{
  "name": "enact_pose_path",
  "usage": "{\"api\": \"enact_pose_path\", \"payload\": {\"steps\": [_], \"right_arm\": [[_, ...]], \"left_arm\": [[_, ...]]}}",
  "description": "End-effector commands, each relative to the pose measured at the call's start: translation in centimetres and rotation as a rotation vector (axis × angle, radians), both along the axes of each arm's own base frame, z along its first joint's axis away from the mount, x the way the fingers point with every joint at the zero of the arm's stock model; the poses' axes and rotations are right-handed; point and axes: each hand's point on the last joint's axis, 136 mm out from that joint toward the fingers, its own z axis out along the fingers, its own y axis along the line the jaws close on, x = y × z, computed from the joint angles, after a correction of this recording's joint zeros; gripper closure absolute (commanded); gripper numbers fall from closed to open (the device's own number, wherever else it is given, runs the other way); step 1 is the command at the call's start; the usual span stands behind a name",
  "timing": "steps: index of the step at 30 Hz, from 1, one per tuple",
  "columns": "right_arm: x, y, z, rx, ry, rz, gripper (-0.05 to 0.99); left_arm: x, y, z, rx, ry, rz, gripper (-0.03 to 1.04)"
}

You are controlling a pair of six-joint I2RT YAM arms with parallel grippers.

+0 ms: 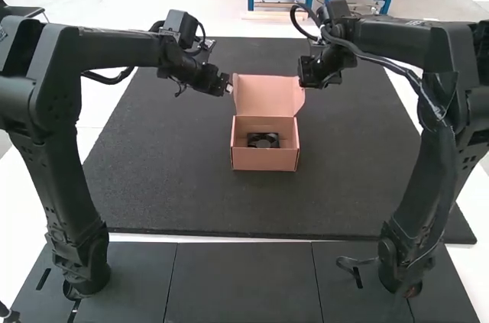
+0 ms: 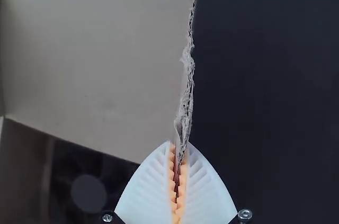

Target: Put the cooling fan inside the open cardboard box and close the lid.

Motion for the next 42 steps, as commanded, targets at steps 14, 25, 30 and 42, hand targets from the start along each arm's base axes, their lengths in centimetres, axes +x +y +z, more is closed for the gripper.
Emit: {"api": "enact_pose_path", "payload": {"steps": [14, 25, 30, 42], "right_arm": [[-3.0, 1.2, -0.5, 0.027, 0.07, 0.052, 0.95], [-4.9, 0.6, -0.4, 0.032, 0.074, 0.047, 0.95], [-5.7, 0.5, -0.6, 0.041, 0.084, 0.055, 0.95], [-6.8, 1.2, -0.7, 0.084, 0.108, 0.085, 0.95]], "left_arm": [[-1.4, -1.1, 3.1, -0.026, -0.037, -0.045, 0.04], [-2.5, -1.1, 3.3, -0.036, -0.05, -0.041, 0.04], [-2.8, -1.0, 3.4, -0.038, -0.053, -0.04, 0.04], [-3.2, -0.7, 3.3, -0.041, -0.05, -0.031, 0.04]]}}
